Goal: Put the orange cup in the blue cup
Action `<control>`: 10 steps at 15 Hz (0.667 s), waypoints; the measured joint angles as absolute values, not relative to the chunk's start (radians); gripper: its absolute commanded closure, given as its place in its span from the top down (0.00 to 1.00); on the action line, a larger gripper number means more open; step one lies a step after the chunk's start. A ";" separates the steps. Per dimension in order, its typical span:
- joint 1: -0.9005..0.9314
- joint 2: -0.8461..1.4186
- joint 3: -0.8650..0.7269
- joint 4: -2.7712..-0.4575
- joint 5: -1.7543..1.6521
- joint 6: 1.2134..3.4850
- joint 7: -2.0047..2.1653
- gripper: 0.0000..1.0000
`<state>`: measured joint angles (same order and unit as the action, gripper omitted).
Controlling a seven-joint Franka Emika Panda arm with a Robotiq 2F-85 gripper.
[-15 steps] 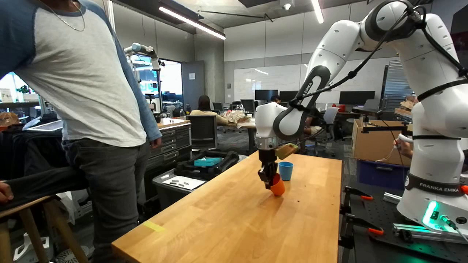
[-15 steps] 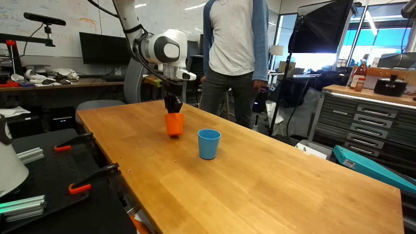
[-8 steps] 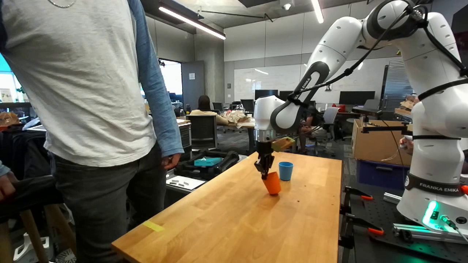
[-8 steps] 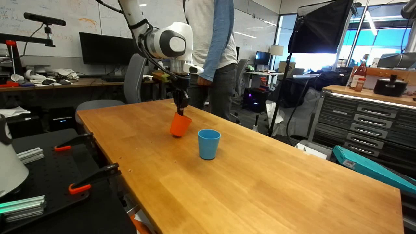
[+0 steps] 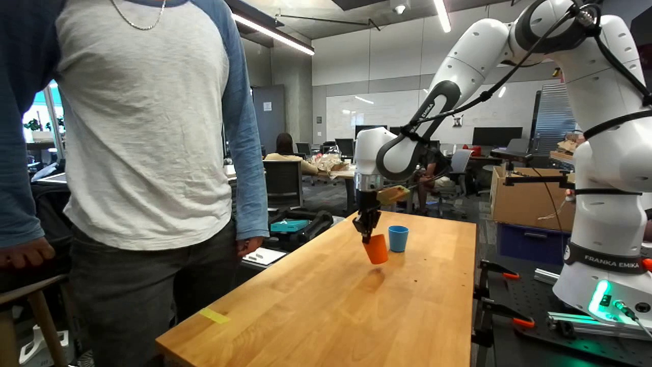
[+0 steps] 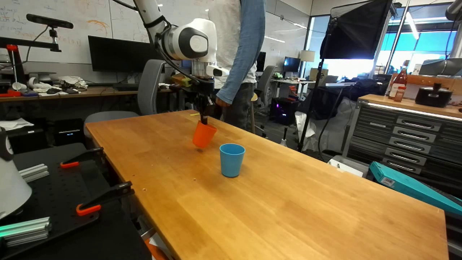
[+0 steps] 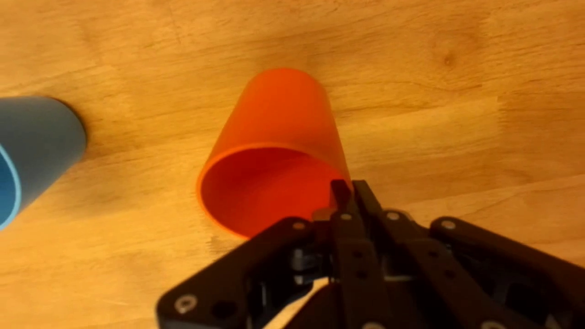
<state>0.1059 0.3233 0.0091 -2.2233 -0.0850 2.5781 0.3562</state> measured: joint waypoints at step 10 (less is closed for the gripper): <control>0.106 0.233 0.009 -2.214 -0.056 2.566 0.331 0.01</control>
